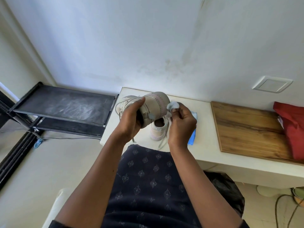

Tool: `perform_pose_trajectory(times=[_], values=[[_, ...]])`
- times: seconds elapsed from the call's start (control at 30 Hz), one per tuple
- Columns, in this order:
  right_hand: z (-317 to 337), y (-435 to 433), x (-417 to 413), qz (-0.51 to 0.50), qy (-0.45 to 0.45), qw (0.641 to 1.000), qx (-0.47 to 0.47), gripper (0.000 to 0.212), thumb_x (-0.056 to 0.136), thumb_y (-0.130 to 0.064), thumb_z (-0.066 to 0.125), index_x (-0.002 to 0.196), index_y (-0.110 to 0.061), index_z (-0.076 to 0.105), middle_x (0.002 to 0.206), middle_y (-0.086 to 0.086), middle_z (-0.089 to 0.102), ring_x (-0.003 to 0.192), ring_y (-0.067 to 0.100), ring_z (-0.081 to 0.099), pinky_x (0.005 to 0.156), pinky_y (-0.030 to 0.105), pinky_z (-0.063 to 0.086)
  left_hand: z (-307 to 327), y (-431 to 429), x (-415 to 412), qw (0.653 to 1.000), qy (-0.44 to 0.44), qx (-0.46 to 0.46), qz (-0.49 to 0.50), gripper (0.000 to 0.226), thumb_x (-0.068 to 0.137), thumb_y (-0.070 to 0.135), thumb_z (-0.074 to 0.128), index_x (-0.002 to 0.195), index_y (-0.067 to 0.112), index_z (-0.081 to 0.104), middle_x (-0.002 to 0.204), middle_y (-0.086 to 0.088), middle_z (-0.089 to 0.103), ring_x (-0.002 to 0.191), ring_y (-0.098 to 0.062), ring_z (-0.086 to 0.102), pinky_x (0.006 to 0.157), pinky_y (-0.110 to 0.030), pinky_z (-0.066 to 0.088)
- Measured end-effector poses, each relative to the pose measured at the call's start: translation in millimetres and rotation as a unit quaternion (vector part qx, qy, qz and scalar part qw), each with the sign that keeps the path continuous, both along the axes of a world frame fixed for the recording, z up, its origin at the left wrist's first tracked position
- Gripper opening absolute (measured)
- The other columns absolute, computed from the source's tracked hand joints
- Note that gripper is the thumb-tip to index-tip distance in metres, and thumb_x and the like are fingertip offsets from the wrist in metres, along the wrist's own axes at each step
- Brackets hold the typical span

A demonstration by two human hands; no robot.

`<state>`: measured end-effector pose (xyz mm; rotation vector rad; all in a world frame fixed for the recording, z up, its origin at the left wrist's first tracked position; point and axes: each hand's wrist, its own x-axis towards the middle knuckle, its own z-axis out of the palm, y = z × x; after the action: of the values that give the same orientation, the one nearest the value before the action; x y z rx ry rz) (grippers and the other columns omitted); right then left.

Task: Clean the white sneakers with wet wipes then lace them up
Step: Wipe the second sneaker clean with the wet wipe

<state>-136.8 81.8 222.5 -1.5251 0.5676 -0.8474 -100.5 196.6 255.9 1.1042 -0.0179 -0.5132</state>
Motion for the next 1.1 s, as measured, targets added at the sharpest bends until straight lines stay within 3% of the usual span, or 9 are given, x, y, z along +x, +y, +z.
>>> perform_pose_trajectory(times=[0.07,0.17,0.27,0.37,0.5,0.6,0.77,0.9,1.1], values=[[8,3,-2,-0.026,-0.052,0.971,-0.231,0.021,0.082,0.005,0.058,0.089,-0.007,0.073,0.085,0.002,0.072,0.079,0.009,0.059,0.074,0.012,0.047,-3,-1,0,0.999,0.014,-0.047,-0.010,0.050,0.101,0.041,0.025,0.105,0.010,0.064,0.101,-0.007,0.070,0.096,-0.021,0.066,0.087,-0.034,0.053],[9,19,-5,0.006,-0.106,0.899,-0.424,0.025,0.093,-0.002,0.048,0.085,-0.002,0.072,0.083,0.003,0.071,0.081,0.020,0.058,0.071,0.025,0.051,-5,-6,0,0.994,0.024,-0.098,-0.046,0.088,0.090,0.067,0.005,0.107,0.006,0.066,0.114,-0.018,0.063,0.109,-0.027,0.059,0.104,-0.040,0.039],[4,23,-6,0.007,-0.111,0.895,-0.432,0.049,0.102,-0.020,0.031,0.087,0.001,0.073,0.086,0.008,0.072,0.084,0.026,0.063,0.074,0.030,0.053,-9,-8,-1,0.989,0.020,-0.132,-0.059,0.103,0.081,0.077,-0.003,0.114,0.001,0.059,0.116,-0.021,0.058,0.113,-0.028,0.055,0.105,-0.039,0.038],[-4,19,-9,0.027,-0.118,0.882,-0.456,0.032,0.094,0.002,0.042,0.088,0.002,0.073,0.090,0.009,0.072,0.090,0.023,0.060,0.076,0.032,0.053,-16,-7,-2,0.982,0.035,-0.172,-0.070,0.107,0.079,0.079,-0.002,0.117,-0.004,0.056,0.109,-0.018,0.065,0.109,-0.026,0.061,0.101,-0.033,0.044],[-3,7,-16,0.059,-0.110,0.857,-0.500,0.028,0.083,0.008,0.044,0.085,0.003,0.072,0.086,0.010,0.071,0.086,0.022,0.057,0.075,0.030,0.051,-22,-10,-5,0.981,0.028,-0.168,-0.097,0.114,0.076,0.082,0.000,0.131,-0.008,0.044,0.130,-0.027,0.051,0.126,-0.032,0.048,0.110,-0.037,0.034],[-5,-17,-18,0.075,-0.071,0.825,-0.556,0.022,0.082,0.007,0.049,0.081,0.002,0.071,0.082,0.009,0.069,0.084,0.024,0.054,0.077,0.027,0.044,-25,-8,-4,0.983,0.044,-0.157,-0.086,0.110,0.076,0.082,0.000,0.123,-0.003,0.052,0.118,-0.021,0.059,0.105,-0.027,0.059,0.091,-0.029,0.049],[11,-18,-13,0.004,-0.068,0.872,-0.485,0.034,0.069,0.023,0.055,0.086,-0.001,0.072,0.084,0.007,0.070,0.080,0.025,0.061,0.073,0.025,0.049,-22,-11,-5,0.987,0.031,-0.135,-0.086,0.107,0.076,0.081,-0.002,0.129,0.003,0.050,0.127,-0.017,0.059,0.118,-0.027,0.055,0.102,-0.035,0.043],[15,5,-7,0.074,-0.098,0.848,-0.516,0.024,0.082,0.009,0.049,0.086,0.001,0.071,0.086,0.009,0.068,0.085,0.022,0.053,0.074,0.027,0.045,-19,-15,-7,0.983,0.002,-0.144,-0.112,0.109,0.077,0.079,-0.003,0.121,-0.003,0.053,0.113,-0.015,0.064,0.111,-0.023,0.059,0.098,-0.030,0.046],[-8,6,-15,0.036,-0.103,0.833,-0.542,0.025,0.086,0.014,0.049,0.095,0.005,0.071,0.094,0.013,0.069,0.090,0.026,0.054,0.079,0.032,0.050,-22,-14,-6,0.976,0.036,-0.194,-0.095,0.109,0.077,0.082,0.007,0.119,-0.012,0.045,0.115,-0.025,0.044,0.118,-0.033,0.045,0.111,-0.038,0.029]])
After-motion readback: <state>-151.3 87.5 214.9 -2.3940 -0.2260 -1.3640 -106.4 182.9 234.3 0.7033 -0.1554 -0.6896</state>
